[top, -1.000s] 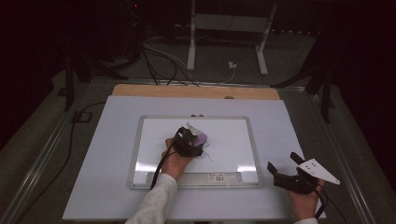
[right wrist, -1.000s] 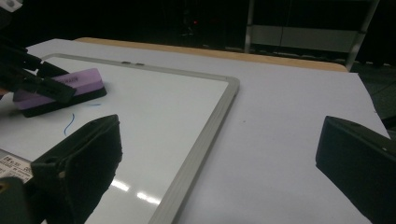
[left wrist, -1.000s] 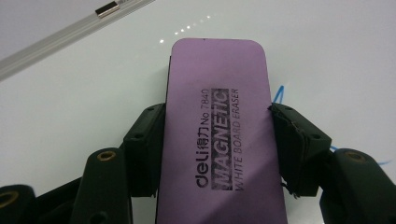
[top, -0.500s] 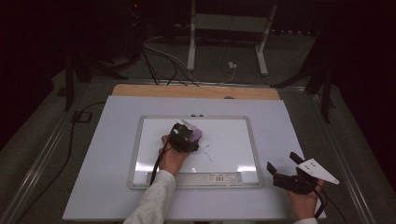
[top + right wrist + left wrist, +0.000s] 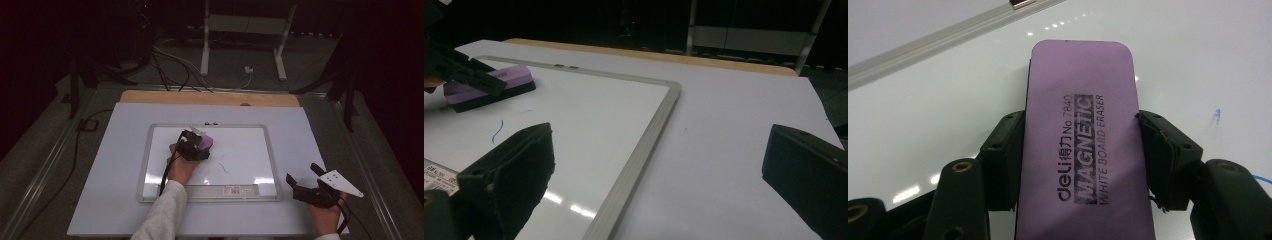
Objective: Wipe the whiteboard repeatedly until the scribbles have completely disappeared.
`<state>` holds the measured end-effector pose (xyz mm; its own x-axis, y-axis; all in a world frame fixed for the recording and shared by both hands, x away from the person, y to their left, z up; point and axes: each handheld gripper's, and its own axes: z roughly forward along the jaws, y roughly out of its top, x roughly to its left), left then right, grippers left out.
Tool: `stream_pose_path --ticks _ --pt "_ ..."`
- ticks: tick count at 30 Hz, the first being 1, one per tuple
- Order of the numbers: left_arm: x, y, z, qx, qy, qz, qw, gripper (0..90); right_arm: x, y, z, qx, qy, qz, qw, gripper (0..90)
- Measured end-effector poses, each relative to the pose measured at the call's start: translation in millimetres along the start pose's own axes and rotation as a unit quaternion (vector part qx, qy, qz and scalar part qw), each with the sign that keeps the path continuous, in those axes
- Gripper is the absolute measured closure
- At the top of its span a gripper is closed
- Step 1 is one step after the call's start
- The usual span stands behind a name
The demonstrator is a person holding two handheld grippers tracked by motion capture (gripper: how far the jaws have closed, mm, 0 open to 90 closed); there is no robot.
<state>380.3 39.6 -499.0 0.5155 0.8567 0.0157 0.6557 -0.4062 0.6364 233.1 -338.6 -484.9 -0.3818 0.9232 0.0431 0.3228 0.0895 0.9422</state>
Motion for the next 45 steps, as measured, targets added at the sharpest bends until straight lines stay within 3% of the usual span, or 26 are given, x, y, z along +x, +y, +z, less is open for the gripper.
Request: stream_pose_path --ticks 1,3,6,8,10,13,18,21,23,25,32,35,37,40,45 --pt "-4.7 0.2 0.1 0.000 -0.009 0.006 0.9999 41.9 0.4 -0.1 0.4 0.000 0.001 0.000 1.0000 0.9" --pt "-21.0 0.2 -0.9 -0.001 -0.011 0.036 0.9993 41.9 1.3 -0.2 1.3 0.001 0.002 -0.003 1.0000 0.9" --pt "-51.7 -2.5 -5.8 -0.002 -0.039 0.095 0.9948 41.8 2.0 0.1 0.8 0.000 0.001 -0.003 1.0000 0.9" --pt "-63.9 -5.4 -8.8 -0.004 -0.058 0.115 0.9917 41.9 1.5 0.1 0.0 0.000 0.001 -0.002 1.0000 0.9" --pt "-70.5 -7.6 -11.1 -0.006 -0.061 0.129 0.9898 41.9 0.6 0.0 -0.4 -0.001 0.000 0.000 1.0000 0.9" --pt "-64.9 -6.6 -9.6 -0.003 -0.066 0.114 0.9913 41.9 0.4 0.1 -1.0 -0.002 0.000 0.000 1.0000 0.9" --pt "-39.1 -3.5 -6.5 0.001 -0.017 0.071 0.9973 41.9 -0.9 0.1 -1.7 -0.003 -0.002 0.001 1.0000 0.9" --pt "-27.9 -3.4 -5.6 0.005 -0.016 0.044 0.9989 41.9 -1.3 0.1 -1.8 -0.003 -0.002 0.002 1.0000 0.9" --pt "-31.6 -3.8 -6.3 0.004 -0.013 0.049 0.9987 41.9 -1.0 0.1 -1.5 -0.002 -0.002 0.001 1.0000 0.9" --pt "-38.4 -5.6 -7.3 0.002 -0.035 0.053 0.9980 41.9 -0.3 0.1 -1.0 -0.002 -0.002 0.001 1.0000 0.9" --pt "-75.0 -14.4 -14.9 -0.002 -0.093 0.098 0.9908 41.8 0.5 0.1 -0.8 -0.001 0.000 0.000 1.0000 0.9" --pt "-78.2 -14.5 -15.4 -0.004 -0.090 0.109 0.9900 41.8 0.8 0.2 -1.0 -0.001 0.000 -0.001 1.0000 0.9" --pt "-75.6 -13.9 -14.8 -0.002 -0.090 0.103 0.9906 41.8 0.5 0.1 -0.9 -0.001 0.000 -0.001 1.0000 0.9" --pt "-67.4 -12.3 -13.7 -0.004 -0.064 0.098 0.9931 41.8 -0.2 0.1 -1.4 -0.002 -0.001 0.000 1.0000 0.9" --pt "-40.3 -10.3 -11.3 0.000 -0.028 0.056 0.9980 41.9 -0.9 0.1 -2.1 -0.003 -0.002 0.001 1.0000 0.9"
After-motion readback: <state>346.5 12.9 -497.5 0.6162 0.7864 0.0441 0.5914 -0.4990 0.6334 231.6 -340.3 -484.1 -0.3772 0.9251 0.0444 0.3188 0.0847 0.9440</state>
